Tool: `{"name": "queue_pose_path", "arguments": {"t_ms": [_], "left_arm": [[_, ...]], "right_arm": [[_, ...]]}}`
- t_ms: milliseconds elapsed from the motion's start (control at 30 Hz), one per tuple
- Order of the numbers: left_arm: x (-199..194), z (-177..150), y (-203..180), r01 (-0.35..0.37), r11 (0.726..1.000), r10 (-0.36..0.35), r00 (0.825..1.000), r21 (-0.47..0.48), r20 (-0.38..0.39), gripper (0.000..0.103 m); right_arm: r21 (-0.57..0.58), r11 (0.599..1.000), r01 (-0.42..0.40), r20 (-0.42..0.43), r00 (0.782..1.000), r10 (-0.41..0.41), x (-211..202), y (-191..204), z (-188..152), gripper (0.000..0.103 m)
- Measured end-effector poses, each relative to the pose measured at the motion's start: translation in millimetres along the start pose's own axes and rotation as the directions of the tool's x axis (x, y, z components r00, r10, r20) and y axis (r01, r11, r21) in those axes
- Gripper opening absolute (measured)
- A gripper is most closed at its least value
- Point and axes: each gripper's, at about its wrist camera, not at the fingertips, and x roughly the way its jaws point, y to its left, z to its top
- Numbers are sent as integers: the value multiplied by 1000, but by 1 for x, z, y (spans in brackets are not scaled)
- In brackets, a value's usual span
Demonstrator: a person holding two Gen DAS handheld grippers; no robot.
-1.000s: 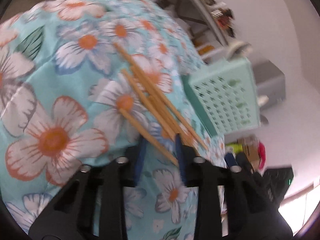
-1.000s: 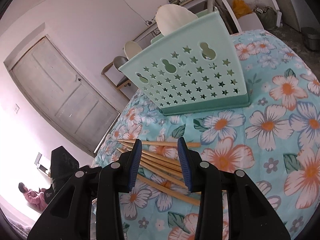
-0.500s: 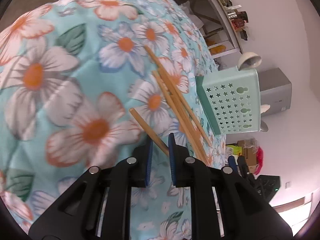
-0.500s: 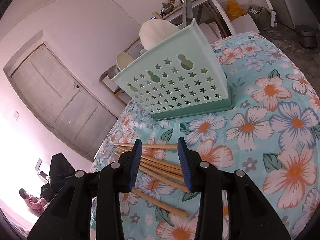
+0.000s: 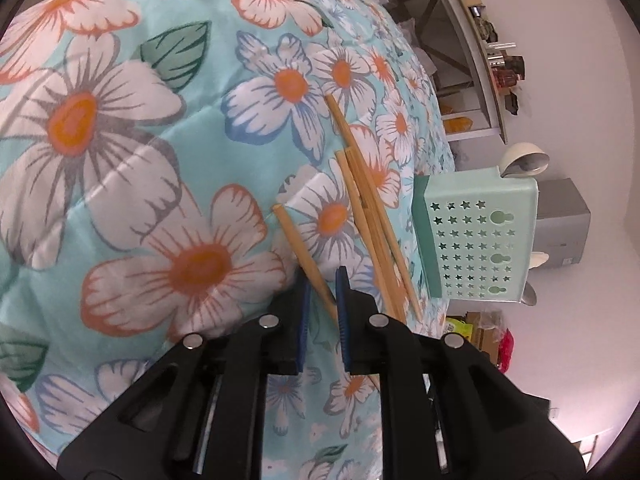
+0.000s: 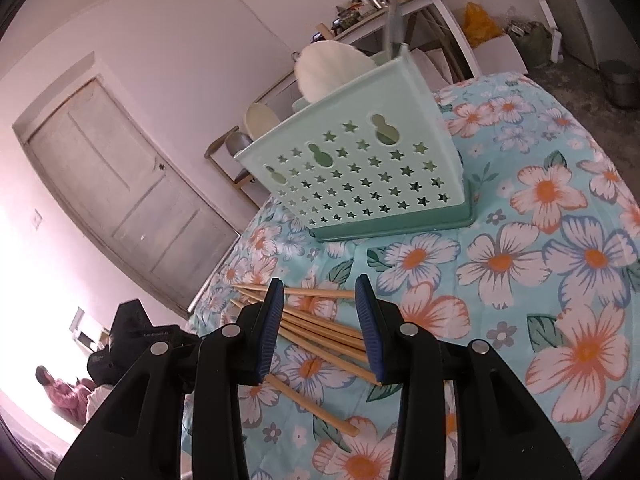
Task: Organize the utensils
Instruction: 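Grasp chopsticks with the left tool while the right tool grasps one chopstick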
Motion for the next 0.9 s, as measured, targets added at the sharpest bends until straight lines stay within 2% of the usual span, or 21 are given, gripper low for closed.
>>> {"name": "queue_pose_path", "arguments": {"t_ms": [133,233,333,400,533,700,900], "left_arm": [[-1,-1,-2,2,998,-3,1000,64,17,14],[-5,-5,-7,-5,989,-1,999,149,42,14],[-10,-14,-12,-35,964,12,996,265,88,15],[-13,-20,-13,-53,943,13,993,329,121,17],[-18,-26,-11,-55,918,-7,988,392,155,18],[-21,-25,-7,-35,908,-35,987,417,159,19],[-21,-25,-3,-22,898,-56,985,439,162,20]], "right_arm": [[-97,995,-8,-21,1000,6,6,24,7,37],[-179,983,-40,-50,998,32,14,44,16,37],[-268,957,-111,-123,989,80,31,68,24,37],[-351,928,-127,-174,982,69,46,85,28,37],[-523,847,-94,-243,969,-43,83,109,26,34],[-687,724,-63,-290,937,-193,121,116,19,22],[-805,580,-127,-339,900,-274,147,123,10,18]]}}
